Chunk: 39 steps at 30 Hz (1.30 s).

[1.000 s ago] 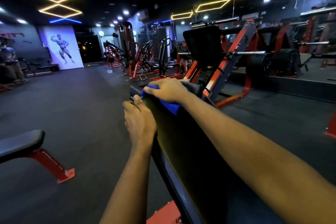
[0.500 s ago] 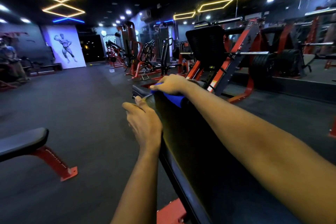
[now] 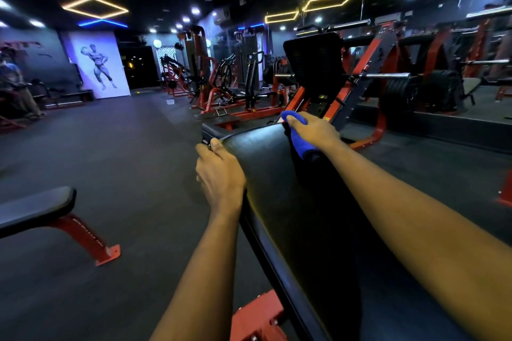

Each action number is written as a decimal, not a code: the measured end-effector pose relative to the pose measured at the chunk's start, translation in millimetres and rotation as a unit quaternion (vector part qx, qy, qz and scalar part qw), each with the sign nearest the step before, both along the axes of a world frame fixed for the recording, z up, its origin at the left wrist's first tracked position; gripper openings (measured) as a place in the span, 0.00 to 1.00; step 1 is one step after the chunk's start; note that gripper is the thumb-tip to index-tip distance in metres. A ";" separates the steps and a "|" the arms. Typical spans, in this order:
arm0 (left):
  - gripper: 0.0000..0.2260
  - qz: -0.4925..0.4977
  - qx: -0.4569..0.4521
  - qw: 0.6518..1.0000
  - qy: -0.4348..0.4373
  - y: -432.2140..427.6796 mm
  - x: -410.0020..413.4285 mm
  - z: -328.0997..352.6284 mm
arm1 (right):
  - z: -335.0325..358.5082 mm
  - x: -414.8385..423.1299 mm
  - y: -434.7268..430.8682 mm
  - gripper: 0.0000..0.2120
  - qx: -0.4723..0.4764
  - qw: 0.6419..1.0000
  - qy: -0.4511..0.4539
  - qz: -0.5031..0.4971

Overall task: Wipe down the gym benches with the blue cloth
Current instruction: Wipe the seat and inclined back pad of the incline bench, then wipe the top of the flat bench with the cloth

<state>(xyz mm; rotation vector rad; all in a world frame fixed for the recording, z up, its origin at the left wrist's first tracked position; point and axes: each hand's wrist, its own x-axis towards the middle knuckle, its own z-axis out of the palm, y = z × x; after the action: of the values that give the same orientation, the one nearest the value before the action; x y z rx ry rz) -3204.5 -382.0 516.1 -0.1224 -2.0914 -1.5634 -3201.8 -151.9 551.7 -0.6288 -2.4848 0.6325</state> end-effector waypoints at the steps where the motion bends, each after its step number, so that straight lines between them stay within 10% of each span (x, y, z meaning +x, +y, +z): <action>1: 0.18 0.001 -0.002 1.000 0.004 0.3 0.1 -0.2 | -6.1 6.9 -0.7 0.26 0.010 1.000 -0.002 -0.012; 26: 0.27 -0.098 -0.100 0.985 -0.098 -15.2 192.7 -66.7 | -169.2 317.7 -132.8 0.24 0.117 0.977 -0.028 -0.177; 33: 0.16 -0.076 -0.048 0.996 0.022 -62.2 196.2 -54.3 | -101.6 315.9 -168.5 0.20 -0.080 0.976 0.200 -0.025; 39: 0.15 -0.291 -0.036 0.952 0.088 -122.5 158.8 -29.3 | -35.9 239.2 -228.4 0.13 -0.277 0.910 0.247 0.183</action>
<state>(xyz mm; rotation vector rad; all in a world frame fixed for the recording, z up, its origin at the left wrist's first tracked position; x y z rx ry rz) -3045.7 -504.5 486.8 -0.9435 -2.0727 -1.7087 -2962.7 -380.3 515.7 -0.1428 -1.9384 1.4713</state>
